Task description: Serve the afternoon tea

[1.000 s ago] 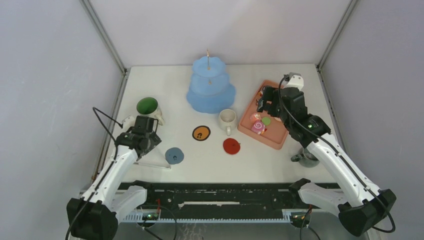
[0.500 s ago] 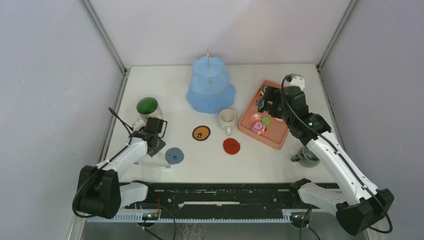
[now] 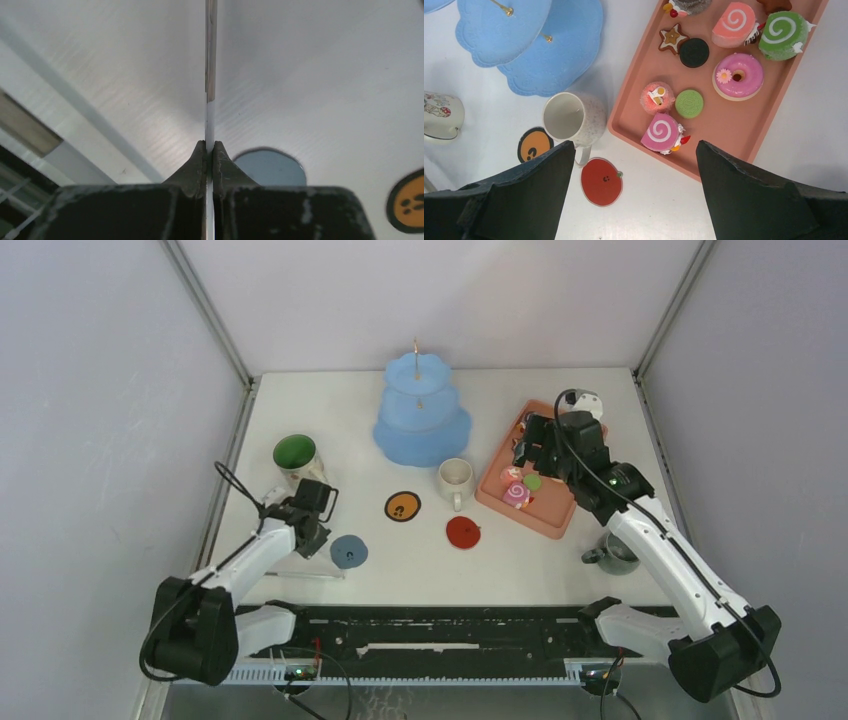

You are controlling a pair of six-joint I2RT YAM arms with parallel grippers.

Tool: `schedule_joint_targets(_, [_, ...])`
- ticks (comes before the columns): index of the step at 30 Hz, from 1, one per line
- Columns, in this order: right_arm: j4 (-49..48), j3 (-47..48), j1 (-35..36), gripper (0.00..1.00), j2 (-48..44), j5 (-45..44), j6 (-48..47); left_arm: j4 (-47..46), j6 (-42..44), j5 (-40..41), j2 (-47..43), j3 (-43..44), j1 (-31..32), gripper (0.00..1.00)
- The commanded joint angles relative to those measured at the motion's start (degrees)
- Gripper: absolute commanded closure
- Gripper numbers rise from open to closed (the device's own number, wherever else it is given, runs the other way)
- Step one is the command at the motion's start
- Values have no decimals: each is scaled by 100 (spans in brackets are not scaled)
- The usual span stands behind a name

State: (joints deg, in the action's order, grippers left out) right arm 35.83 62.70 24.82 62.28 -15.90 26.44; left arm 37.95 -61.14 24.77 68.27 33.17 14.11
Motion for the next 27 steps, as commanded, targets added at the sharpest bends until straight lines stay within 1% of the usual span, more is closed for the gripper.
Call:
schedule_joint_targets(1, [-133, 50, -14, 1, 43, 14, 44, 1054, -740, 295, -605, 596, 195, 100])
schedule_joint_targets(4, [-195, 50, -21, 1, 100, 102, 12, 1434, -993, 91, -620, 889, 418, 100])
schedule_joint_targets(9, [-156, 50, -21, 1, 165, 161, 51, 1650, -1568, 23, -177, 1625, 1291, 100])
schedule_joint_targets(10, [-129, 50, -20, 2, 158, 145, 50, 1612, -1640, 27, -7, 1789, 1589, 100])
schedule_joint_targets(12, [-69, 50, -10, 1, 117, 126, 8, 1555, -1610, 106, 410, 2212, 1944, 100])
schedule_joint_targets(16, [132, 50, -11, 1, -14, 34, -88, 1594, -1571, 188, 1245, 3015, 2550, 100])
schedule_joint_targets(20, [336, 13, -18, 1, -115, -9, -111, 1553, -1573, 46, 1979, 3511, 3148, 100])
schedule_joint_targets(23, [361, -101, -17, 2, -224, 44, -144, 1536, -1529, -7, 2451, 3809, 3469, 100])
schedule_joint_targets(27, [464, -189, -16, 2, -331, 70, -163, 1373, -1448, -147, 2723, 3977, 3529, 100])
